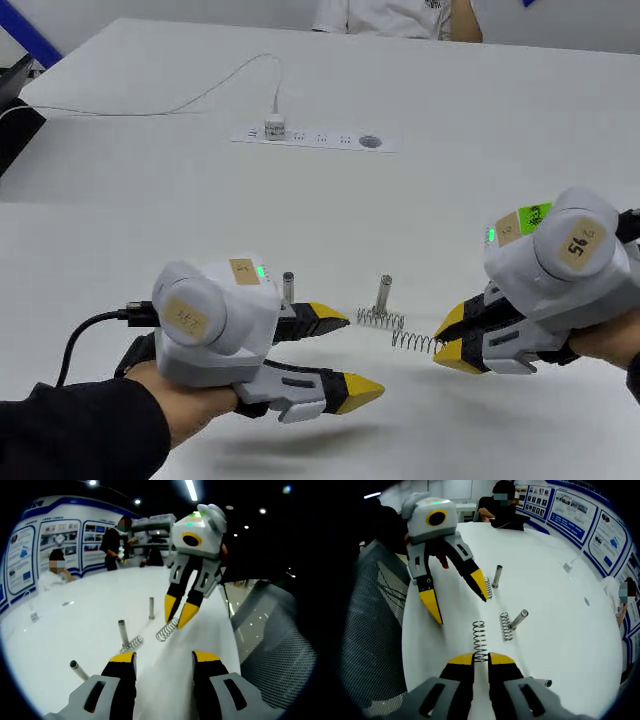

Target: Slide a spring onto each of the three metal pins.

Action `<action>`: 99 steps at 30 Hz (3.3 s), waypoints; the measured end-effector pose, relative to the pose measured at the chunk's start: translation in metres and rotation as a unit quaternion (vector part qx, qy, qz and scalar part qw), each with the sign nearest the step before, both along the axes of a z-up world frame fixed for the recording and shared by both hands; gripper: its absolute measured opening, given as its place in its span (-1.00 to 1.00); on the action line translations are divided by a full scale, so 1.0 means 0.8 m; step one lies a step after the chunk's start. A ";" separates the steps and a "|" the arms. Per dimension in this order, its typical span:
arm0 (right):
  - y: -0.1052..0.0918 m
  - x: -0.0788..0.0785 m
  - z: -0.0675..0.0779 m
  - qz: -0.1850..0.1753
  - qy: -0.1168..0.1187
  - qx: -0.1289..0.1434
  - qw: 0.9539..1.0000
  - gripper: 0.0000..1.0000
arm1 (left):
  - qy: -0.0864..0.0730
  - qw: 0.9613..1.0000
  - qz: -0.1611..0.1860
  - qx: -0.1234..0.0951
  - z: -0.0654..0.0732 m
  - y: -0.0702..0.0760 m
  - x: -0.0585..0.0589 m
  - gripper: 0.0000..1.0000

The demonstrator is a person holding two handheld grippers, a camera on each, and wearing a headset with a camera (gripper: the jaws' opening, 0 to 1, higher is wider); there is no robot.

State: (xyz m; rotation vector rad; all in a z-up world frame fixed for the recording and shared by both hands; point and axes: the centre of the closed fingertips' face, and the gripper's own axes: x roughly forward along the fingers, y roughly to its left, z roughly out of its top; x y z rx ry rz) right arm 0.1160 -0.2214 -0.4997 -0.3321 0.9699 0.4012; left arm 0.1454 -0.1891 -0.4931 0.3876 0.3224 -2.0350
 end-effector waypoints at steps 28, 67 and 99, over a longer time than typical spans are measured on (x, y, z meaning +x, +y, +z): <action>0.029 0.004 -0.003 0.078 0.010 -0.017 0.997 -0.77 | -0.038 0.998 -0.045 -0.012 -0.003 -0.005 -0.019 -0.73; 0.061 0.030 0.047 0.075 -0.043 0.029 0.996 -0.70 | -0.057 0.996 -0.060 -0.021 -0.003 -0.002 -0.026 -0.78; 0.012 0.017 0.062 0.032 -0.036 0.008 0.999 -0.76 | -0.044 0.999 -0.020 -0.015 -0.002 0.014 0.005 -0.55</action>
